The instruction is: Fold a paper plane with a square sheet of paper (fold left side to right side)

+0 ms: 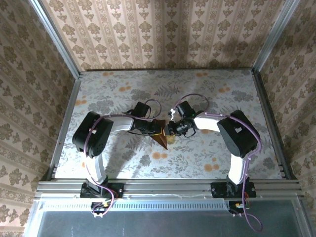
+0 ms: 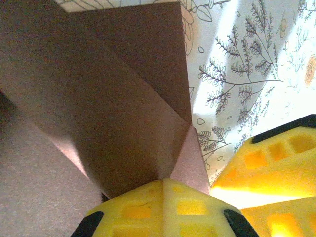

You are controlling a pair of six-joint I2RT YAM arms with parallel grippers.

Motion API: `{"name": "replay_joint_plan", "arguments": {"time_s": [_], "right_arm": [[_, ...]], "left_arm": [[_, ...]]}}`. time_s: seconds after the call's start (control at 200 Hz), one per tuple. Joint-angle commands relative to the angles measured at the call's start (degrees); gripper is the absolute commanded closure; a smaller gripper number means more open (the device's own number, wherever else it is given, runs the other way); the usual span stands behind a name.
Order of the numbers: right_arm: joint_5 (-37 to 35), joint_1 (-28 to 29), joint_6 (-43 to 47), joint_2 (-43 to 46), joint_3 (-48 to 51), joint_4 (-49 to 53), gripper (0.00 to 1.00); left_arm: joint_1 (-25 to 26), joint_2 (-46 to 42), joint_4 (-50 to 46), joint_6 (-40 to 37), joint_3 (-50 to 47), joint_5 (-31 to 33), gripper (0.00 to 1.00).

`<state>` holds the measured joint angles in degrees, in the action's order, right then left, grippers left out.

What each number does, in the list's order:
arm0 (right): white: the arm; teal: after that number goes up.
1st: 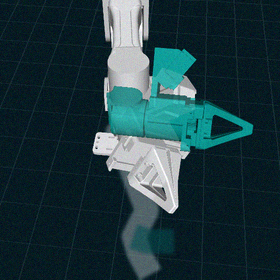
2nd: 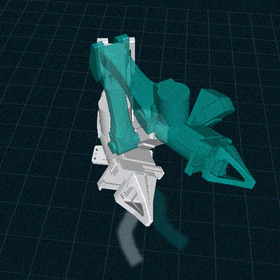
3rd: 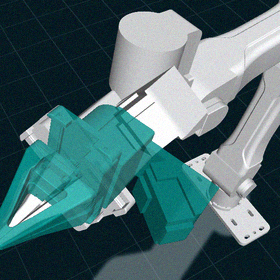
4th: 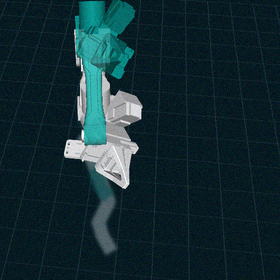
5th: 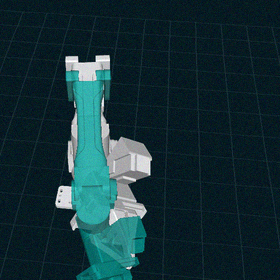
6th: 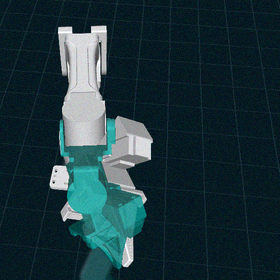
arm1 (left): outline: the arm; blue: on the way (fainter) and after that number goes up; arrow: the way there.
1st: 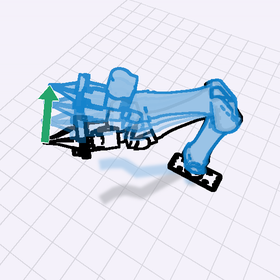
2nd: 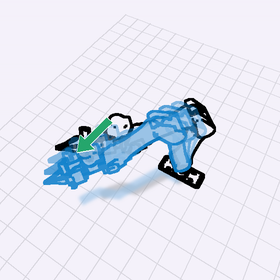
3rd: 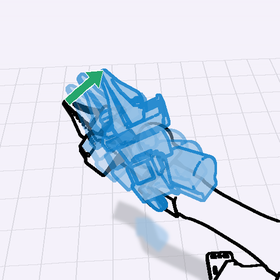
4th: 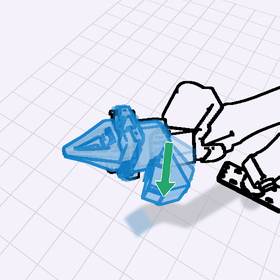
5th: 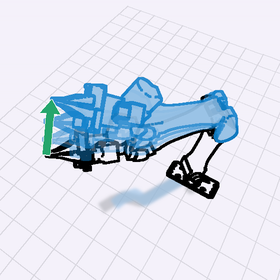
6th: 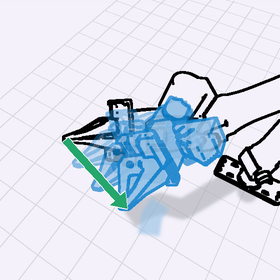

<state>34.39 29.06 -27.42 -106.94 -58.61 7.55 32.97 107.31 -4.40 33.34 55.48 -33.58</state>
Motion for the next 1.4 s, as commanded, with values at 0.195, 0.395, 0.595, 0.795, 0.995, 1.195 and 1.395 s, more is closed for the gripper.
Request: {"name": "replay_joint_plan", "arguments": {"time_s": [0.195,0.395,0.595,0.795,0.995,1.195,1.395], "right_arm": [[4.80,-1.99,-2.63,8.08,6.15,-0.99,0.81],[10.38,0.26,-6.49,8.86,10.03,-6.29,0.97],[12.72,2.38,-10.11,7.04,11.85,-12.28,0.99],[13.46,3.67,-10.77,4.92,11.59,-13.62,0.99],[13.42,4.21,-10.83,4.37,12.96,-13.70,0.99],[13.14,4.59,-10.99,4.23,14.39,-13.79,0.98],[12.16,4.63,-10.91,3.79,15.33,-13.72,0.98]], "left_arm": [[0.08,1.50,-3.25,-1.35,-2.33,5.19,1.00],[0.05,1.33,-3.31,-1.35,-2.33,5.32,1.00],[0.04,1.30,-3.59,-1.43,-2.19,5.46,1.00],[0.08,1.33,-3.94,-1.52,-2.12,5.46,1.00],[0.08,1.33,-3.98,-1.53,-1.99,5.46,1.00],[0.05,1.41,-4.03,-1.61,-1.96,5.46,1.00],[0.08,1.41,-4.10,-1.61,-1.95,5.46,1.00]]}}
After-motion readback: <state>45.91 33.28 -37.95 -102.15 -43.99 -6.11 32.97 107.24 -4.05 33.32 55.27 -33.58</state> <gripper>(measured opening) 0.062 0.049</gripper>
